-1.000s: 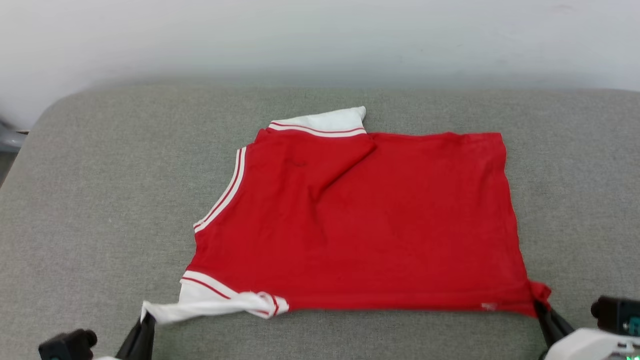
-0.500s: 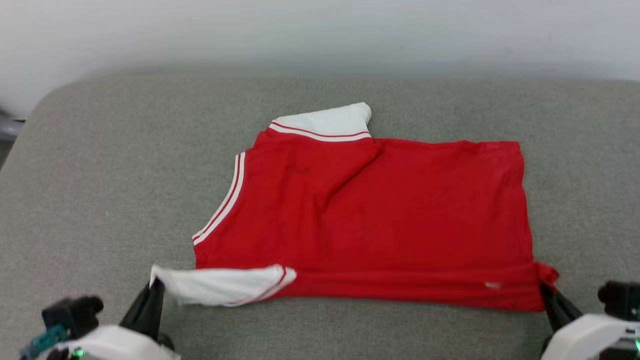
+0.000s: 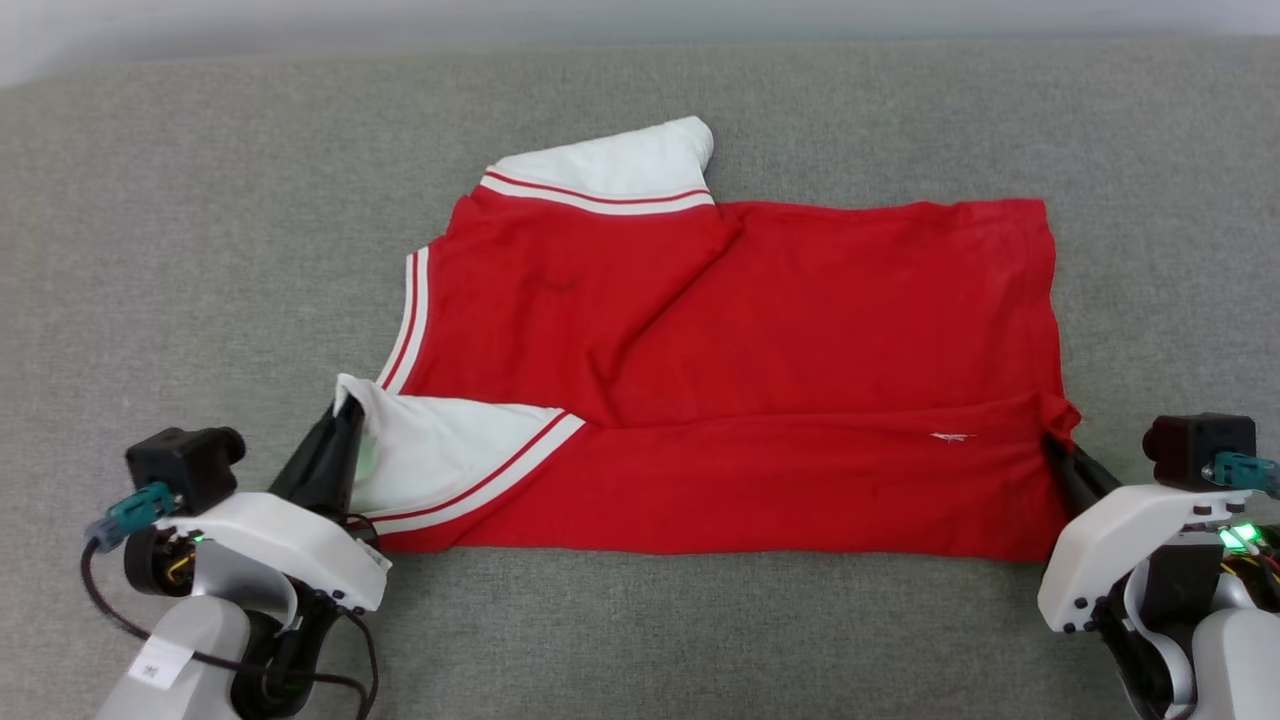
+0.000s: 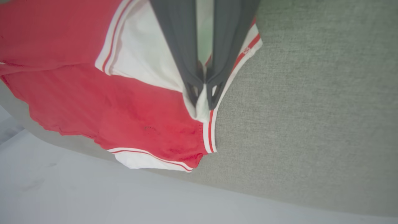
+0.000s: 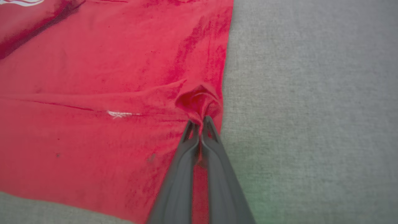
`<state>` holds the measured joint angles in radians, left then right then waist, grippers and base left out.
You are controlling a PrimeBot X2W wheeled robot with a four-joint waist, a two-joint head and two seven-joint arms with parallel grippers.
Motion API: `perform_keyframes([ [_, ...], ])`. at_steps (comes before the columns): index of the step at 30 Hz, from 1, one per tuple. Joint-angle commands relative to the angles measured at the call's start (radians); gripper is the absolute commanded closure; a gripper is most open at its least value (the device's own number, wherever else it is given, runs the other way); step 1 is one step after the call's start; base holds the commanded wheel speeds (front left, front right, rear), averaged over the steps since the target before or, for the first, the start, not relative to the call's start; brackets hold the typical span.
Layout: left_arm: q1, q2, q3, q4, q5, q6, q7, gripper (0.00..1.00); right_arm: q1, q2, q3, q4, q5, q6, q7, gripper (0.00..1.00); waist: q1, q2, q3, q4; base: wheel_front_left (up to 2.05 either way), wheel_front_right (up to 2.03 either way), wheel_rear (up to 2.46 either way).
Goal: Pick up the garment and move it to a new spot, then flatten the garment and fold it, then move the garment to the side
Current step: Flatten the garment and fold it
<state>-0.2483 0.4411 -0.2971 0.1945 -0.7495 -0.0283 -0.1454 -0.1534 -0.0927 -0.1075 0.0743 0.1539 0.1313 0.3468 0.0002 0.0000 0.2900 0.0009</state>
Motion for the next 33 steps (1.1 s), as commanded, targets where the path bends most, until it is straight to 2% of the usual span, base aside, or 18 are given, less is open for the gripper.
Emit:
perform_keyframes([
  [1, -0.028, -0.011, -0.009, 0.046, -0.003, -0.017, -0.005, 1.00, -0.031, -0.002, -0.001, 0.035, -0.002, -0.001, -0.018, 1.00, -0.0002, 0.0000, 0.027, -0.008, 0.00, 0.00, 0.00],
  [6, -0.072, -0.037, -0.041, 0.173, -0.024, -0.056, 0.010, 1.00, -0.057, 0.007, 0.005, 0.151, -0.010, -0.001, -0.056, 1.00, -0.0002, 0.0000, 0.045, -0.009, 0.00, 0.00, 0.00],
  [7, -0.080, -0.039, -0.046, 0.193, -0.029, -0.063, 0.015, 1.00, -0.063, 0.009, 0.006, 0.173, -0.009, -0.001, -0.067, 0.93, -0.0002, 0.0000, 0.045, -0.009, 0.00, 0.00, 0.00],
  [9, -0.089, -0.048, -0.060, 0.228, -0.037, -0.074, 0.022, 1.00, -0.067, 0.012, 0.007, 0.213, -0.008, -0.001, -0.087, 0.52, -0.0002, 0.0000, 0.040, -0.008, 0.00, 0.00, 0.00],
  [10, -0.093, -0.053, -0.064, 0.245, -0.041, -0.077, 0.021, 0.83, -0.068, 0.015, 0.008, 0.226, -0.002, -0.001, -0.104, 0.00, -0.0002, 0.0000, 0.035, -0.007, 0.00, 0.00, 0.00],
  [11, -0.097, -0.055, -0.069, 0.258, -0.045, -0.079, 0.020, 0.53, -0.070, 0.017, 0.008, 0.237, 0.006, -0.001, -0.122, 0.00, -0.0002, 0.0000, 0.028, -0.004, 0.00, 0.00, 0.00],
  [12, -0.101, -0.056, -0.070, 0.271, -0.044, -0.082, 0.013, 0.12, -0.068, 0.018, 0.010, 0.246, 0.013, -0.001, -0.142, 0.00, -0.0002, 0.0000, 0.020, -0.003, 0.00, 0.00, 0.00],
  [13, -0.104, -0.055, -0.071, 0.279, -0.043, -0.084, 0.006, 0.00, -0.068, 0.020, 0.012, 0.248, 0.024, -0.001, -0.173, 0.00, -0.0002, 0.0000, 0.012, -0.001, 0.00, 0.00, 0.00],
  [18, -0.104, -0.047, -0.066, 0.295, -0.010, -0.065, -0.054, 0.00, -0.050, 0.026, 0.002, 0.235, 0.045, -0.001, -0.333, 0.00, -0.0002, 0.0000, -0.039, -0.001, 0.00, 0.00, 0.00],
  [21, -0.092, -0.042, -0.062, 0.291, 0.009, -0.045, -0.074, 0.00, -0.038, 0.029, -0.005, 0.228, 0.038, -0.001, -0.382, 0.00, -0.0002, 0.0000, -0.063, -0.003, 0.00, 0.00, 0.00],
  [22, -0.078, -0.038, -0.054, 0.277, 0.024, -0.021, -0.089, 0.00, -0.022, 0.032, -0.015, 0.213, 0.029, -0.001, -0.416, 0.00, -0.0002, 0.0000, -0.082, -0.004, 0.00, 0.00, 0.00],
  [25, -0.053, -0.031, -0.046, 0.248, 0.038, 0.009, -0.097, 0.00, 0.000, 0.037, -0.037, 0.188, 0.016, -0.001, -0.438, 0.00, -0.0002, 0.0000, -0.102, -0.007, 0.00, 0.00, 0.00],
  [27, -0.019, -0.017, -0.051, 0.216, 0.037, 0.029, -0.067, 0.00, 0.034, 0.042, -0.057, 0.152, 0.004, -0.001, -0.438, 0.00, -0.0002, 0.0000, -0.126, -0.008, 0.00, 0.00, 0.00],
  [33, 0.042, 0.018, -0.067, 0.142, -0.007, 0.041, 0.073, 0.00, 0.104, 0.043, -0.076, 0.090, 0.021, -0.001, -0.408, 0.00, -0.0002, 0.0000, -0.158, -0.006, 0.00, 0.00, 0.00],
])
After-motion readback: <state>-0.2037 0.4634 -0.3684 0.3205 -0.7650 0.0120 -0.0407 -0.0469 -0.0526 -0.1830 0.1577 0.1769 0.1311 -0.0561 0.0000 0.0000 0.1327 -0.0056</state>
